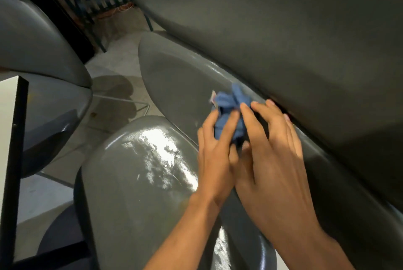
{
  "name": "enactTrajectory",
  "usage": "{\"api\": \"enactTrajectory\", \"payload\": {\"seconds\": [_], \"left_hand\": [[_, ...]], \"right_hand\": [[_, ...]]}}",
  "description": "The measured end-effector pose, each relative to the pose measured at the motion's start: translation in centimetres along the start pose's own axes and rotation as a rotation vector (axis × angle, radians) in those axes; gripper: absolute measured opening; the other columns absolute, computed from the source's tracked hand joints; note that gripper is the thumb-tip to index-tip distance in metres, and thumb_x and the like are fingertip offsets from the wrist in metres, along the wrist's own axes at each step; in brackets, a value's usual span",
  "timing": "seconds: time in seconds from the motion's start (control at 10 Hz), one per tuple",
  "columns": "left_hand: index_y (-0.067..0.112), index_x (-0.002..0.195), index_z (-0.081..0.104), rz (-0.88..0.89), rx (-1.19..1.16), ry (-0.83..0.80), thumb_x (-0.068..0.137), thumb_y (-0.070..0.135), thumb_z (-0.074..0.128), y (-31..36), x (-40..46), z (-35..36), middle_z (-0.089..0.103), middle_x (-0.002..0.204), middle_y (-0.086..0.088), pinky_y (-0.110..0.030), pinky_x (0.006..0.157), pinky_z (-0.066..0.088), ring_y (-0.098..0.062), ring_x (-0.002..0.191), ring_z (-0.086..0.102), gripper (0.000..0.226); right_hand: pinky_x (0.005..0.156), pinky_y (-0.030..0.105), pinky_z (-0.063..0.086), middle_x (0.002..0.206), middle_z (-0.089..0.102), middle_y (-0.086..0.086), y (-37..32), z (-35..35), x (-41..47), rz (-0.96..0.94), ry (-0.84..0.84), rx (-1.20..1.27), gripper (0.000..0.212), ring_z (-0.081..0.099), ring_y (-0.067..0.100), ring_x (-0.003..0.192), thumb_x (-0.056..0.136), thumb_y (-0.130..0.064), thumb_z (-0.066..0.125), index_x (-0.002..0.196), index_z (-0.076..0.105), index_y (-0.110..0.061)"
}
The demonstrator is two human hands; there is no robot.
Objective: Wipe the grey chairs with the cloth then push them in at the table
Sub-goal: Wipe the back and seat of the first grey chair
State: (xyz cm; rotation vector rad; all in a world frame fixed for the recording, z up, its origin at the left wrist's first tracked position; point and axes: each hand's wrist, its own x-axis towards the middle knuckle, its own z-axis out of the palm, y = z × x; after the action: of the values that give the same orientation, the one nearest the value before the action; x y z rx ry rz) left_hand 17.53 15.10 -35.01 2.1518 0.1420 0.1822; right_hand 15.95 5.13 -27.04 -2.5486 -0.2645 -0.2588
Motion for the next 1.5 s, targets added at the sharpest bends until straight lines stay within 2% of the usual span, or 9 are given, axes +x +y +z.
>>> {"api": "enactTrajectory", "payload": {"seconds": [0.2, 0.4, 0.6, 0.8, 0.9, 1.0, 1.2, 1.4, 1.5], "left_hand": [[0.034, 0.157, 0.034, -0.172, -0.037, 0.056, 0.099, 0.002, 0.048, -7.3, -2.4, 4.4, 0.023, 0.161, 0.004, -0.014, 0.101, 0.038, -0.017, 0.137, 0.044, 0.068], [0.023, 0.161, 0.029, -0.121, -0.179, 0.257, 0.099, -0.006, 0.044, -1.2, 2.3, 1.8, 0.029, 0.156, -0.004, 0.007, 0.086, 0.025, 0.018, 0.115, 0.043, 0.070], [0.043, 0.147, 0.044, 0.338, 0.116, 0.134, 0.091, 0.008, 0.053, 3.2, -3.4, 3.2, 0.030, 0.157, 0.003, -0.016, 0.099, 0.028, -0.025, 0.134, 0.039, 0.066], [0.046, 0.140, 0.042, 0.153, 0.041, 0.051, 0.090, -0.001, 0.058, -2.4, -5.9, 5.2, 0.026, 0.155, 0.006, -0.038, 0.107, 0.047, -0.024, 0.139, 0.044, 0.071], [0.020, 0.156, 0.041, 0.039, -0.083, 0.193, 0.092, -0.009, 0.049, -1.7, -2.8, 4.5, 0.033, 0.153, -0.009, -0.005, 0.103, 0.033, 0.007, 0.124, 0.040, 0.070], [0.017, 0.157, 0.039, 0.098, -0.100, 0.288, 0.092, -0.007, 0.047, 1.4, -0.3, 3.5, 0.037, 0.148, -0.014, 0.006, 0.087, 0.024, -0.006, 0.121, 0.042, 0.069], [0.033, 0.142, 0.052, 0.428, 0.108, 0.154, 0.090, 0.009, 0.048, 3.9, -7.4, 5.8, 0.035, 0.150, -0.005, -0.013, 0.100, 0.026, -0.031, 0.131, 0.043, 0.058], [0.036, 0.149, 0.036, 0.087, 0.042, -0.040, 0.095, -0.004, 0.055, -5.3, -13.8, 11.6, 0.026, 0.157, 0.001, -0.034, 0.111, 0.044, -0.030, 0.140, 0.045, 0.070], [0.020, 0.159, 0.033, -0.237, -0.090, -0.078, 0.100, -0.004, 0.047, -7.0, -14.1, 13.0, 0.028, 0.154, -0.005, -0.009, 0.088, 0.042, -0.026, 0.123, 0.056, 0.065]], "right_hand": [[0.125, 0.042, 0.012, 0.152, 0.044, 0.015, 1.4, -1.8, -4.5, 0.030, 0.029, -0.127, 0.064, 0.026, 0.030, 0.152, 0.086, -0.027, 0.036, 0.146, 0.050, -0.007], [0.125, 0.052, 0.013, 0.155, 0.039, 0.016, 1.9, -2.1, -8.5, 0.114, 0.107, -0.167, 0.060, 0.017, 0.032, 0.155, 0.089, -0.017, 0.046, 0.148, 0.048, -0.007], [0.125, 0.052, 0.012, 0.155, 0.041, 0.015, 2.5, -1.7, -9.2, 0.159, 0.133, -0.161, 0.056, 0.018, 0.032, 0.154, 0.092, -0.028, 0.039, 0.143, 0.054, -0.010], [0.126, 0.052, 0.010, 0.154, 0.041, 0.014, 3.1, -2.3, -10.8, 0.155, 0.158, -0.155, 0.052, 0.018, 0.033, 0.154, 0.091, -0.018, 0.044, 0.140, 0.057, -0.010], [0.126, 0.051, 0.008, 0.154, 0.039, 0.015, 4.0, -2.9, -12.0, 0.174, 0.174, -0.197, 0.059, 0.018, 0.034, 0.154, 0.082, -0.010, 0.055, 0.142, 0.055, -0.011], [0.126, 0.049, 0.008, 0.156, 0.036, 0.015, 4.4, -3.4, -13.1, 0.227, 0.202, -0.231, 0.064, 0.018, 0.033, 0.154, 0.081, -0.004, 0.057, 0.145, 0.051, -0.012], [0.125, 0.046, 0.014, 0.156, 0.037, 0.016, 5.1, -3.7, -14.1, 0.268, 0.254, -0.198, 0.068, 0.024, 0.033, 0.151, 0.081, -0.009, 0.052, 0.149, 0.047, -0.009], [0.121, 0.055, 0.026, 0.156, 0.038, 0.016, 6.2, -3.5, -14.7, 0.246, 0.276, -0.175, 0.067, 0.026, 0.033, 0.149, 0.085, -0.004, 0.058, 0.151, 0.044, -0.007], [0.122, 0.054, 0.024, 0.159, 0.034, 0.014, 6.7, -3.6, -15.9, 0.235, 0.265, -0.164, 0.074, 0.022, 0.031, 0.152, 0.083, 0.001, 0.063, 0.152, 0.041, -0.008]]}}
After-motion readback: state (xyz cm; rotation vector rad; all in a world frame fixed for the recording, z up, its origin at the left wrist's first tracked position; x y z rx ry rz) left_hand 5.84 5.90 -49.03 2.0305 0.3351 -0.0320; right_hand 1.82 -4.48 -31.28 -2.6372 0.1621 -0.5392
